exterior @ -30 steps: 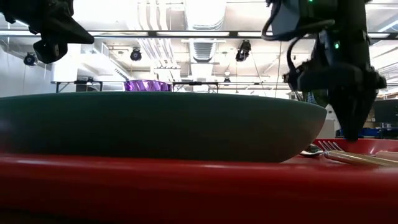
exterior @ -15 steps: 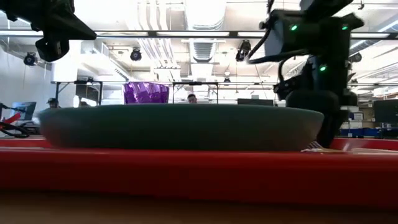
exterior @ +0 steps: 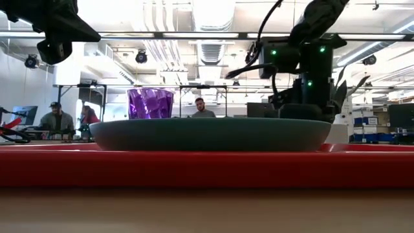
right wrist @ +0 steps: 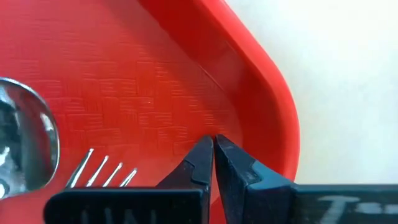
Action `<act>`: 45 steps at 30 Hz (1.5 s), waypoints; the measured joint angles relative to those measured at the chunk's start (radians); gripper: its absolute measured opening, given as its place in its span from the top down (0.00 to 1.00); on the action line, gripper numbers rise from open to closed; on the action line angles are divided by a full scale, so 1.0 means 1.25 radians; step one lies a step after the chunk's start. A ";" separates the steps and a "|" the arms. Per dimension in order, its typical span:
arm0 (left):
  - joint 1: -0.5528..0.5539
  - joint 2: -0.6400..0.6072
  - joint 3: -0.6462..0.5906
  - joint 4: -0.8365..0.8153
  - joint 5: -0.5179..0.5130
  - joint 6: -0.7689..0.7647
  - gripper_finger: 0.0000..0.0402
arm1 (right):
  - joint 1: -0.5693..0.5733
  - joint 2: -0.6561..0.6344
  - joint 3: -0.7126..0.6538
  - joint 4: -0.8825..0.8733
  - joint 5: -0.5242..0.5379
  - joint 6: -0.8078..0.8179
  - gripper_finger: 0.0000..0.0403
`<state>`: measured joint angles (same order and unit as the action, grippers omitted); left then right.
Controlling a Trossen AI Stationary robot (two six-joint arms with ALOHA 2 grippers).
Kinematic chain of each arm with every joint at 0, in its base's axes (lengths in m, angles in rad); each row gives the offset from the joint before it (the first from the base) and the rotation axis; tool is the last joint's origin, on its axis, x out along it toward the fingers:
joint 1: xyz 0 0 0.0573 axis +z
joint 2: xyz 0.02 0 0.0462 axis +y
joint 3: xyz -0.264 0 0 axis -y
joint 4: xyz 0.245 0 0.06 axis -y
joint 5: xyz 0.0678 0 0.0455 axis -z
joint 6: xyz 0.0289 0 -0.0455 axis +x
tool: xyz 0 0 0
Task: Pick and place plate/cup/fork/spoon on tray
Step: Adjust the red serving tray
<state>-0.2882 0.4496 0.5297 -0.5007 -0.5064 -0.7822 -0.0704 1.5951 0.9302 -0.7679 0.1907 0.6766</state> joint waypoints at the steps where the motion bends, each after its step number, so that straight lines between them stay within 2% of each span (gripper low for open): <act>1: 0.000 0.000 0.000 0.000 0.000 0.000 1.00 | -0.008 0.000 0.000 0.002 0.000 -0.008 0.98; 9: 0.000 0.003 0.000 -0.002 0.001 -0.015 1.00 | -0.027 -0.001 0.009 0.024 -0.008 -0.020 0.98; 14: 0.000 0.043 -0.029 -0.002 0.007 -0.048 1.00 | -0.016 -0.028 0.099 0.018 0.006 -0.058 0.98; 19: 0.000 0.136 -0.077 0.011 0.014 -0.143 1.00 | -0.014 -0.068 0.265 -0.055 0.091 -0.146 0.98; 22: 0.000 0.197 -0.110 0.053 0.045 -0.207 1.00 | -0.013 -0.096 0.370 -0.077 0.128 -0.200 0.98; 25: 0.000 0.264 -0.140 0.133 0.082 -0.229 1.00 | -0.012 -0.123 0.465 -0.074 0.145 -0.252 0.98; 27: 0.000 0.303 -0.155 0.208 0.087 -0.229 1.00 | -0.009 -0.142 0.522 -0.068 0.150 -0.284 0.98; 30: 0.003 0.364 -0.162 0.253 0.085 -0.229 1.00 | -0.001 -0.165 0.597 -0.064 0.150 -0.326 0.98; 37: 0.011 0.482 -0.162 0.295 0.098 -0.271 1.00 | 0.011 -0.207 0.701 -0.063 0.150 -0.396 0.98; 45: 0.031 0.572 -0.160 0.347 0.100 -0.273 1.00 | 0.011 -0.229 0.715 -0.073 0.150 -0.414 0.98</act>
<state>-0.2499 1.1645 0.3292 -0.0668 -0.3813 -1.1236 -0.0566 1.3090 1.8240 -0.8587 0.3779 0.1589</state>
